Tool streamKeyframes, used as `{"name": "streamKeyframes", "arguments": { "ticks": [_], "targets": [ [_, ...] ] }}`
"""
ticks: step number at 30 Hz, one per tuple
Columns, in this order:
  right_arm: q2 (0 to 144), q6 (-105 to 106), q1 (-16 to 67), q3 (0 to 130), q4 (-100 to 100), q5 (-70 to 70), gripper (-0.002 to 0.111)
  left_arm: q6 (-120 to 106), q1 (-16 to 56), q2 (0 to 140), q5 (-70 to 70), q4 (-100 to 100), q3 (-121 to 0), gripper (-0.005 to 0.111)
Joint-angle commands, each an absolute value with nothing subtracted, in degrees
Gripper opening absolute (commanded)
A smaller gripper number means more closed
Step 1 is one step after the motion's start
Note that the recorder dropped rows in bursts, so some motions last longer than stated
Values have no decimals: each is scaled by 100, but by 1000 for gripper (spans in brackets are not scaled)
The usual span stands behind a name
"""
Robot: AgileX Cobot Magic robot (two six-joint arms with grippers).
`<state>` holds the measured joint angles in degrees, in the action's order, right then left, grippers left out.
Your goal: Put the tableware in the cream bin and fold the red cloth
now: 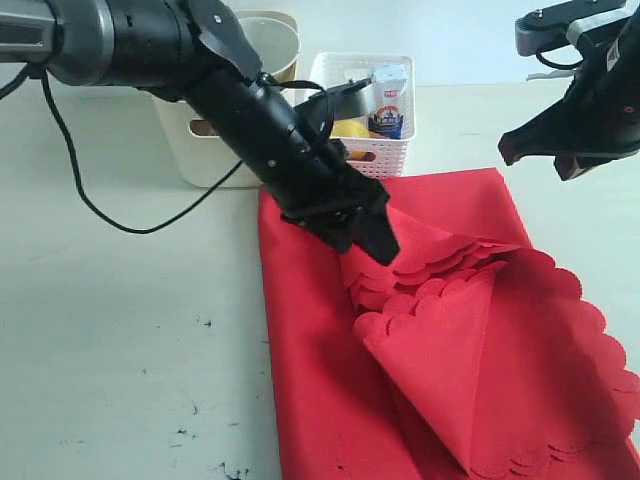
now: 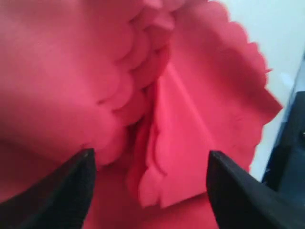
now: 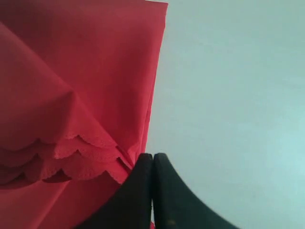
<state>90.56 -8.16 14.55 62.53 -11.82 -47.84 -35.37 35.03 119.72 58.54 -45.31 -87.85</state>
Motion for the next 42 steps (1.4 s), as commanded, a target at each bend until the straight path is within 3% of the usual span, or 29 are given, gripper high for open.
{"name": "streamKeyframes", "arguments": {
  "ticks": [1,5,8,12,14,27,42],
  "targets": [
    [8996,-750,1464,6271,-1158,-4724,0,-2911,3304,11909,5775,-3774,-8647,64],
    [8996,-750,1464,6271,-1148,-4723,0,-2911,3244,11965,5276,-3695,-8443,62],
    [8996,-750,1464,6271,-1136,-4699,0,-2937,3244,12014,4892,-3606,-8358,45],
    [8996,-750,1464,6271,-1113,-4701,0,-2977,3244,12065,4522,-3469,-8358,9],
    [8996,-750,1464,6271,-1089,-4701,0,-2977,3257,12065,4339,-3333,-8358,0],
    [8996,-728,1464,6271,-1090,-4651,0,-2977,3279,12477,4156,-3564,-8358,0],
    [8996,-713,1464,6271,-1029,-4654,0,-3606,3919,12488,3846,-4670,-8721,0]
  ]
}}
